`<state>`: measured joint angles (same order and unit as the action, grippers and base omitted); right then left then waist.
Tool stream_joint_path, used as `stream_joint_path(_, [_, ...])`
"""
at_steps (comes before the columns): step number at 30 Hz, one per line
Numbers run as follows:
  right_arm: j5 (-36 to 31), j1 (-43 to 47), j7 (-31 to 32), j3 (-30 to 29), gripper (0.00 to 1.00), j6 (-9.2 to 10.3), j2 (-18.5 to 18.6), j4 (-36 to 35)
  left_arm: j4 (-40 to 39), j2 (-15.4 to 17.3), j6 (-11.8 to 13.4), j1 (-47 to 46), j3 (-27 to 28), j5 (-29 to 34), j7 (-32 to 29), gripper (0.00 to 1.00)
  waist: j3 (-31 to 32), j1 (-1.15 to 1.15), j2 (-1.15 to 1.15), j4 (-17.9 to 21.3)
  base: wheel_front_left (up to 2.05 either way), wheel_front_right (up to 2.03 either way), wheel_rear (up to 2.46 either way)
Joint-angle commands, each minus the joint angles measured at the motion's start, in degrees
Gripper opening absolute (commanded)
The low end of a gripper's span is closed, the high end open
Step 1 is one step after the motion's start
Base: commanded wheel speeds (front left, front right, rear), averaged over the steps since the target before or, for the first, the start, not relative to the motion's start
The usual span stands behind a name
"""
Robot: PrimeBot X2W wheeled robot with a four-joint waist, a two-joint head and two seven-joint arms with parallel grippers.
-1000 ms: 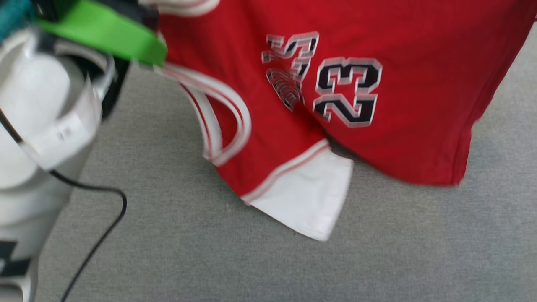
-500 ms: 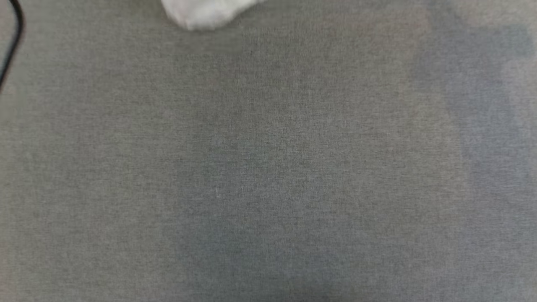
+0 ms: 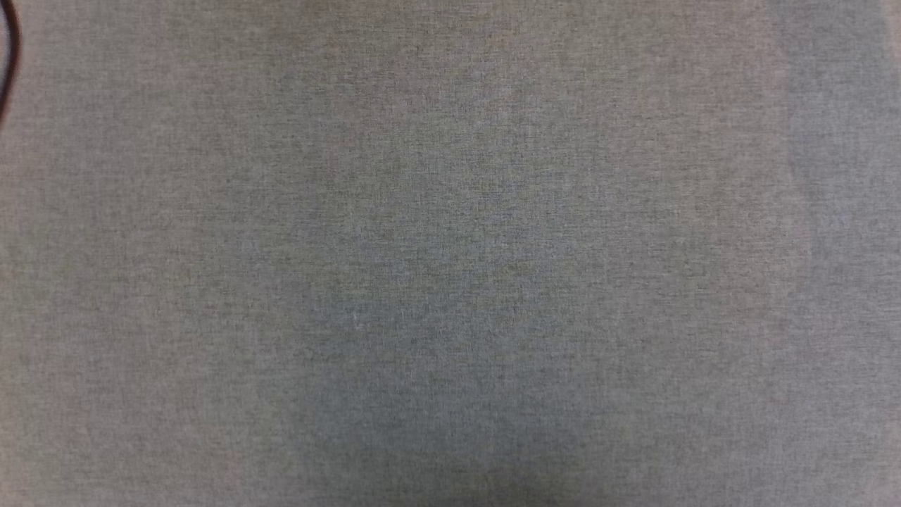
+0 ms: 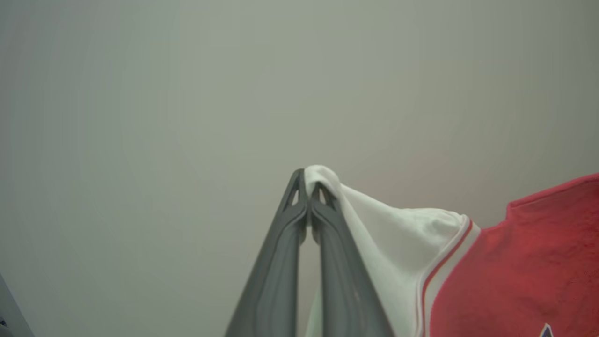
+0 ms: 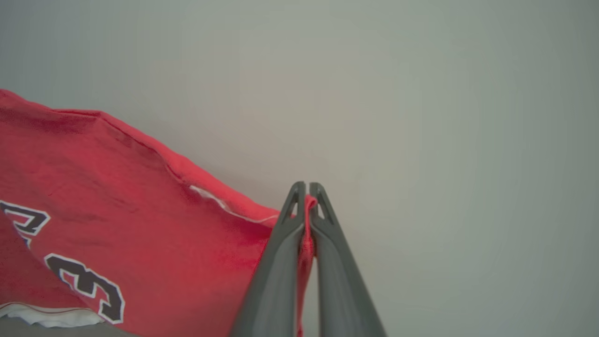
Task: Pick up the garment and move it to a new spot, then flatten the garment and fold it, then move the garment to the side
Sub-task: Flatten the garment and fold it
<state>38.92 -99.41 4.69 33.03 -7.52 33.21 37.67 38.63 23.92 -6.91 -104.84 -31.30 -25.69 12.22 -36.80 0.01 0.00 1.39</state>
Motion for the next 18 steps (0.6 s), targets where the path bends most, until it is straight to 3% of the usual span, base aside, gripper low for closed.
stream_joint_path(1, [1.3,2.5,-1.1,1.1,0.00,0.03,-0.3,0.4,0.4,0.6,-0.2,2.6,0.2,-1.1,0.8,0.00,0.5,-0.01,0.00,0.0,0.00,0.00,0.00])
stream_joint_path(11, [9.2,18.1,-6.2,11.8,0.00,0.03,2.0,-1.0,-10.2,4.8,3.2,28.1,1.2,-3.0,2.7,0.00,8.7,-0.01,0.00,-1.1,0.00,0.00,0.00])
stream_joint_path(18, [16.5,32.5,-9.0,17.1,0.00,0.03,7.4,-7.0,-22.9,8.7,8.8,51.9,1.3,-4.7,2.6,0.00,17.2,-0.01,0.00,-1.7,0.00,0.00,0.00])
